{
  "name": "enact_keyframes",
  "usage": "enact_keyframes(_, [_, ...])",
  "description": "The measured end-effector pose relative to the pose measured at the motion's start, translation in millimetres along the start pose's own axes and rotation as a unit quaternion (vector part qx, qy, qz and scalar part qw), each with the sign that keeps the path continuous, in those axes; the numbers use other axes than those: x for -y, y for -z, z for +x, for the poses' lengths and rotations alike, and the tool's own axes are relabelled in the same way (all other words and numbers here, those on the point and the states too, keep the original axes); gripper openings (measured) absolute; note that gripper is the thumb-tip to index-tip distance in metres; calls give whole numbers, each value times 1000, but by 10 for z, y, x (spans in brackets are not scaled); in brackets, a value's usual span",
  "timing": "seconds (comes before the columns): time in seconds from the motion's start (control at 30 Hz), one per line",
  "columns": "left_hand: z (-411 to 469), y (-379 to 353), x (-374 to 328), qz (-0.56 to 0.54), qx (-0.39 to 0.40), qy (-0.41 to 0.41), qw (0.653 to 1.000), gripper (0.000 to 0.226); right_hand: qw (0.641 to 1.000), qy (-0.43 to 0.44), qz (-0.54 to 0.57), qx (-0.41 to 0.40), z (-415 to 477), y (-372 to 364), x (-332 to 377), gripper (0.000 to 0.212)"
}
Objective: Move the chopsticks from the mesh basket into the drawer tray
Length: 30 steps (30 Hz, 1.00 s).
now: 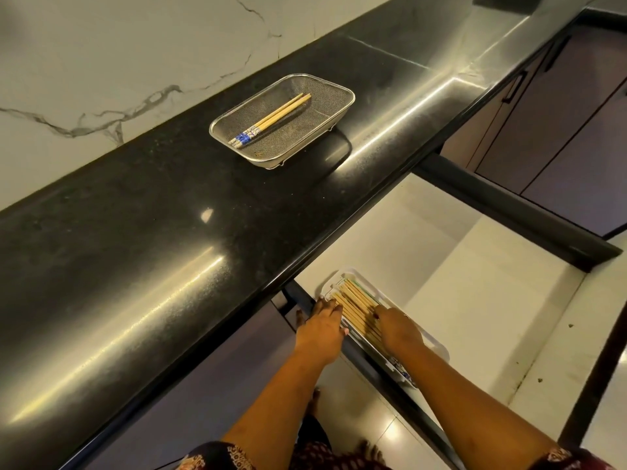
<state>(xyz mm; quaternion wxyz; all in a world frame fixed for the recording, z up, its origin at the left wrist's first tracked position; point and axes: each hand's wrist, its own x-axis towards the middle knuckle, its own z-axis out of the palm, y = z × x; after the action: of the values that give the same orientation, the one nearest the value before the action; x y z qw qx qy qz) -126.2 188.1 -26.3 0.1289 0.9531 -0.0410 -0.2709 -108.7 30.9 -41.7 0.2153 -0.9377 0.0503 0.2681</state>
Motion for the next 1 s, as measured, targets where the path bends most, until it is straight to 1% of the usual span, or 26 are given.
enact_keyframes(0.07, [-19,-15,-16,11,0,-5,1000,57,1000,1,-8,-4,-18,-16,10,29])
enact_keyframes(0.17, [-45,-43,-42,15,2,-6,1000,57,998,15,-51,-35,-65,-55,-1,35])
enact_keyframes(0.27, [-61,-62,-59,16,4,-7,1000,59,998,3,-64,-30,-107,-66,-48,35])
enact_keyframes(0.37, [-73,-75,-75,17,7,-6,1000,60,992,3,-126,-17,-130,-106,-136,52])
enact_keyframes(0.43, [-80,-87,-85,18,5,-6,1000,61,990,-10,-138,-11,-141,-130,-169,56])
enact_keyframes(0.57, [-85,-102,-106,22,11,-1,1000,63,996,-16,-89,-20,-126,-93,-191,36])
enact_keyframes(0.7, [-108,-115,-158,32,15,0,999,64,995,17,-90,-25,-108,-94,-225,36])
enact_keyframes(0.8, [-121,-126,-203,39,20,1,999,65,995,17,-91,-21,-133,-89,-215,39])
enact_keyframes(0.87, [-127,-111,-234,41,24,0,999,64,998,-3,-65,-18,-164,-52,-204,32])
enact_keyframes(0.9, [-130,-93,-248,40,27,-1,999,64,999,2,-52,-15,-175,-33,-206,29])
enact_keyframes(1.0, [-145,-8,-279,30,38,0,999,63,999,34,-34,-10,-175,45,-198,31])
